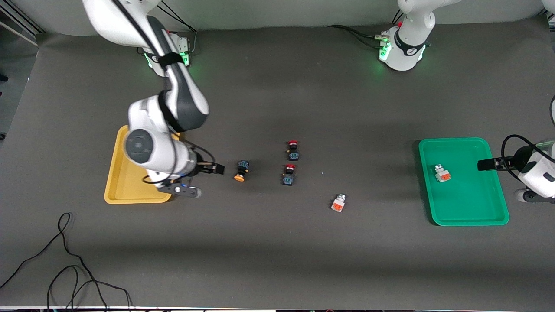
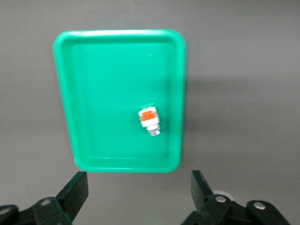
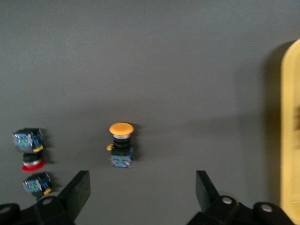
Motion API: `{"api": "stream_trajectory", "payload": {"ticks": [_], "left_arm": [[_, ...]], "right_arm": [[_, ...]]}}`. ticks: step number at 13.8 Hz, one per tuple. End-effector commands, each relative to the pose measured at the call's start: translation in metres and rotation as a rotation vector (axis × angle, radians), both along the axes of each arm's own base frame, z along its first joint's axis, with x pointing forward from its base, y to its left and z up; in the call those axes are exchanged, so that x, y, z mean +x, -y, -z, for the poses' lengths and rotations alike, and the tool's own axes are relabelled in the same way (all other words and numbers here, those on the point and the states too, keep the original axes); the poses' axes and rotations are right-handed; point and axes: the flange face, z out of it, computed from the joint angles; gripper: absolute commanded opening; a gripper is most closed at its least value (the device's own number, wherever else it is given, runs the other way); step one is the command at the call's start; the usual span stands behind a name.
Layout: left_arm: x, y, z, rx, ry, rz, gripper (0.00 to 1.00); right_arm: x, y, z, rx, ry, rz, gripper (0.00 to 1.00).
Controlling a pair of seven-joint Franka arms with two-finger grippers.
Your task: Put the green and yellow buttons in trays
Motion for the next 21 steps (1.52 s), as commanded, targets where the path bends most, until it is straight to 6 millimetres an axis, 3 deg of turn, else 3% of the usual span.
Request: {"api": "stream_trajectory", "payload": {"ticks": [1,4,8,9,12,14,16,17,18,21], "left_arm": [[0.006,0.060,-0.002,-0.038,0.011,0.119,0.98],[0.004,0.163,0.012,-0.018,0.024,0.297,0.98],[-0.007,0.277,0.038,-0.058,0.083,0.447,0.99],[-0.010,0.297,0.045,-0.067,0.091,0.476,0.99],[-0.010,0.329,0.064,-0.100,0.137,0.530,0.99],[-0.007,0.350,0.094,-0.119,0.162,0.546,0.99],[-0.001,0.356,0.128,-0.136,0.171,0.546,0.99],[0.003,0.355,0.151,-0.137,0.172,0.548,0.99],[0.007,0.353,0.173,-0.125,0.180,0.560,0.99],[0.006,0.363,0.219,-0.090,0.190,0.588,0.99]], "right_arm": [[0.009,-0.034,0.034,-0.013,0.034,0.051,1.00],[0.006,-0.048,0.081,0.000,0.046,0.072,1.00],[-0.003,-0.059,0.127,-0.040,0.050,0.051,1.00],[-0.010,-0.067,0.134,-0.039,0.037,0.039,1.00],[-0.026,-0.061,0.150,-0.056,-0.005,0.042,1.00],[-0.031,-0.064,0.156,-0.063,-0.013,0.036,1.00],[-0.032,-0.062,0.159,-0.067,-0.017,0.035,0.96],[-0.032,-0.063,0.158,-0.065,-0.016,0.029,0.67],[-0.032,-0.063,0.158,-0.064,-0.016,0.026,0.01],[-0.029,-0.062,0.147,-0.055,-0.012,0.045,0.00]]}}
